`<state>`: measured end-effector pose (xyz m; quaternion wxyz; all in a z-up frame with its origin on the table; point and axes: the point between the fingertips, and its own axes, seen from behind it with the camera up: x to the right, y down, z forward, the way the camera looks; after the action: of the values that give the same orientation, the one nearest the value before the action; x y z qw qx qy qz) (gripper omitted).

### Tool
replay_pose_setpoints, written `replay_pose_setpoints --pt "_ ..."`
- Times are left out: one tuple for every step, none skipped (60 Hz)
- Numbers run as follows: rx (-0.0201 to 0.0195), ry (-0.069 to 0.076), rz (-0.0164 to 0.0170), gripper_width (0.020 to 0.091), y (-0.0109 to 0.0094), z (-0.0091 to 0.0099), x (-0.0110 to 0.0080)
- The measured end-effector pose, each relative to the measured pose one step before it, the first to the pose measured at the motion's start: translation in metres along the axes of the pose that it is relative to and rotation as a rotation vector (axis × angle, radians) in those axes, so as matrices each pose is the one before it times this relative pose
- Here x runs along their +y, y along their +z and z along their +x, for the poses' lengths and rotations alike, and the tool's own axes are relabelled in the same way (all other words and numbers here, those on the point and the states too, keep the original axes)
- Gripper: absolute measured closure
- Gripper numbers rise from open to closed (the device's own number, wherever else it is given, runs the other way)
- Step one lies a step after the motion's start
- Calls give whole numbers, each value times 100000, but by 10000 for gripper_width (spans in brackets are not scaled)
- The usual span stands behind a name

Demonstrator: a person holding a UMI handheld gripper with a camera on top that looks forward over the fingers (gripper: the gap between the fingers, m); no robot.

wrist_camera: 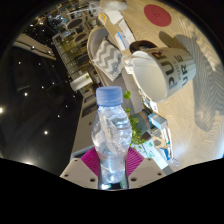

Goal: Pour water

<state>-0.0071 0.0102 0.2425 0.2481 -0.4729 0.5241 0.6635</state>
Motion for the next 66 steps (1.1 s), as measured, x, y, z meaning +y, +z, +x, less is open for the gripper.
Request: replay_pose_setpoints --pt "742 -2956 -218 816 -110 -273 167" --pt "691 -3341 -291 818 -110 -283 146" --pt "594 -3522 -397 818 -91 -351 147" --pt "461 -3594 -514 817 -89 -418 127" --pt "-37 -3270 -726 817 -328 -516 -71" --pt "236 -3361 -286 819 -391 -574 220" --pt "819 -3853 -273 818 399 -348 93" --pt "158 -3610 -343 818 -16 -570 -66" --pt "-44 -3699 -180 818 -21 -613 -126" --pt "-171 -3763 -155 818 -29 -672 -148" --pt "-295 -3768 -204 819 -38 -689 -226" --pt "-341 -3833 -120 818 -49 -705 -296" --pt "-399 -3773 70 818 -440 -816 -352" --pt "-169 -4116 335 818 43 -621 -410" --pt "-239 -4177 377 818 -46 -642 -513" --pt "-215 -4208 395 818 -56 -616 -531" --pt "-185 -4225 424 818 -68 -579 -600" --pt "-22 -4272 556 817 -81 -501 -683" --pt "139 -4298 749 816 -121 -436 -732" --pt "-125 -4243 883 817 -465 -491 -902" --pt "510 -4635 803 817 41 -272 -709" --pt "594 -4727 884 816 -166 -206 -867" --pt "855 -4819 1102 815 -180 -93 -899" --pt "1142 -4912 1258 816 -148 37 -930" --pt "1256 -5035 1173 816 -181 99 -881" --pt "1278 -5172 1000 817 -161 184 -801" --pt "1329 -5190 862 817 -126 310 -721" --pt "1460 -5206 809 815 -146 371 -674" --pt "882 -4609 1281 815 -982 815 -804" --pt "2721 -5097 479 815 793 708 -287" --pt "2266 -4944 659 815 -21 736 -445" --pt "2237 -4840 611 814 -40 790 -389" --pt "2298 -4902 584 815 -6 857 -242" --pt "2296 -4923 468 814 -13 895 -178" --pt "2460 -4851 241 814 36 994 -4" --pt "2652 -4633 -23 814 -4 1033 112" --pt "2010 -4337 98 813 -1465 1440 72" --pt "3179 -4171 -1005 814 962 857 323" --pt "1878 -3907 -87 814 66 947 273" --pt "1894 -3973 -564 814 150 814 508" --pt "1661 -3679 -473 814 166 746 579" --pt "1586 -3415 -520 814 181 636 614" --pt "1481 -3088 -757 815 132 551 751" --pt "1381 -2759 -973 815 198 522 815" --pt "1229 -2492 -1061 815 172 487 885" --pt "1080 -2209 -1062 814 175 468 941" --pt "848 -2308 -707 813 -135 1488 2501" --pt "924 -1300 -1375 814 8 -172 -279" --pt "838 -1185 -1475 814 -70 -12 251" --pt "704 -1109 -1395 815 206 267 949" --pt "612 -744 -1483 814 198 258 980" --pt "674 -458 -1385 814 213 299 974" --pt "800 -201 -1139 813 245 326 933" --pt "903 -49 -958 815 260 302 902" --pt "646 -219 -471 814 1018 402 2485" --pt "293 4 -1211 814 237 158 767" --pt "-57 21 -1358 814 -54 475 646" --pt "99 228 -1278 814 220 146 760" --pt "155 410 -1066 814 164 228 642" --pt "71 563 -772 814 171 172 603" --pt "-23 600 -500 814 170 147 517" --pt "-74 503 -298 814 193 147 479" --pt "-40 315 -312 814 125 162 492" --pt "105 84 -578 814 824 -412 756" --pt "-18 152 -418 815 -218 350 554" --pt "-34 112 -694 814 66 105 494"
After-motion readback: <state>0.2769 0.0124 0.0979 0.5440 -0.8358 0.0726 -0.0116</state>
